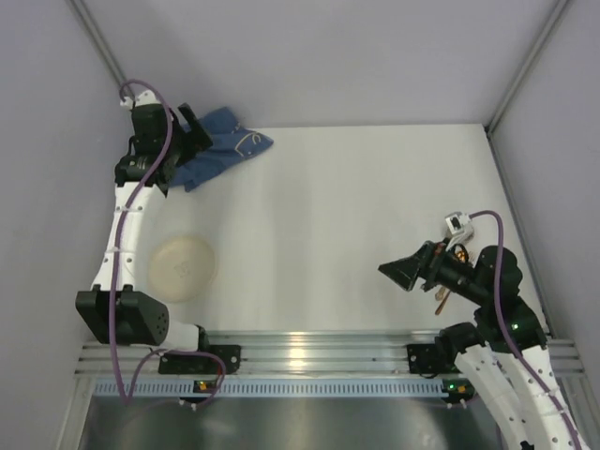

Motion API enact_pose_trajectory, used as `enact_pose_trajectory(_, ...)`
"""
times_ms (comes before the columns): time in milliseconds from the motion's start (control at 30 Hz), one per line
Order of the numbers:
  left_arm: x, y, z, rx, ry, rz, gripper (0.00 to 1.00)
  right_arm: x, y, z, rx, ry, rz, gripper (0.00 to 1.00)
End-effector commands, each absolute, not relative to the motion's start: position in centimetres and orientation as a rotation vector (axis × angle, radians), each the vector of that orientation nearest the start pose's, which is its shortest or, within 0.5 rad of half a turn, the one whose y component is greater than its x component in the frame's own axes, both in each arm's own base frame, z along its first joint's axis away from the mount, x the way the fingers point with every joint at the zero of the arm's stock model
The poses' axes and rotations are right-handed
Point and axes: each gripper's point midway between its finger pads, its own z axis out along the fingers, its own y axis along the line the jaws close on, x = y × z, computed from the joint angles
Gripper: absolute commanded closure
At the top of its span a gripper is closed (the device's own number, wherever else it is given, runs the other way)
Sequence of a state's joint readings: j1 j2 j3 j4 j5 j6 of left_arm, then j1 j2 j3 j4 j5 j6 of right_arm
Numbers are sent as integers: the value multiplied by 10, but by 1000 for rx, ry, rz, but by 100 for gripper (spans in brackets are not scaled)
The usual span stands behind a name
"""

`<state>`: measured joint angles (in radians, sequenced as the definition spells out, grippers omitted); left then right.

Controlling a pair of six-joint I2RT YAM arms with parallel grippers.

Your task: Set the dinner table for one person

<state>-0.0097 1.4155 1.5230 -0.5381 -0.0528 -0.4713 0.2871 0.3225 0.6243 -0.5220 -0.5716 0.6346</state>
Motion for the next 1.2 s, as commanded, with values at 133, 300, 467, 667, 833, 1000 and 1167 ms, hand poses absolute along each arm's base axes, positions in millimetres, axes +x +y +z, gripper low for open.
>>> enact_pose_trajectory(133, 438, 29, 312, -767, 1919, -413, 1, 153, 163, 207, 64, 2089, 1157, 0)
enact_pose_trajectory(300, 468, 44, 242, -934, 2081, -364, 1, 156, 159, 197, 114, 2122, 1119, 0)
enact_pose_trajectory(467, 488, 55, 217, -992, 2068, -350, 2, 159, 149, 201, 112, 2152, 1024, 0)
enact_pose_trajectory(667, 521, 71, 183, -1065, 2087, -303, 3, 168, 138, 203, 117, 2187, 905, 0)
enact_pose_trajectory(833, 541, 75, 142, -1128, 2122, -287, 6, 179, 130, 205, 133, 2202, 814, 0)
enact_pose_trajectory(1000, 548, 85, 104, -1170, 2157, -210, 7, 190, 126, 197, 139, 2248, 754, 0)
enact_pose_trajectory(1167, 555, 86, 79, -1155, 2213, -176, 8, 202, 126, 193, 128, 2275, 724, 0)
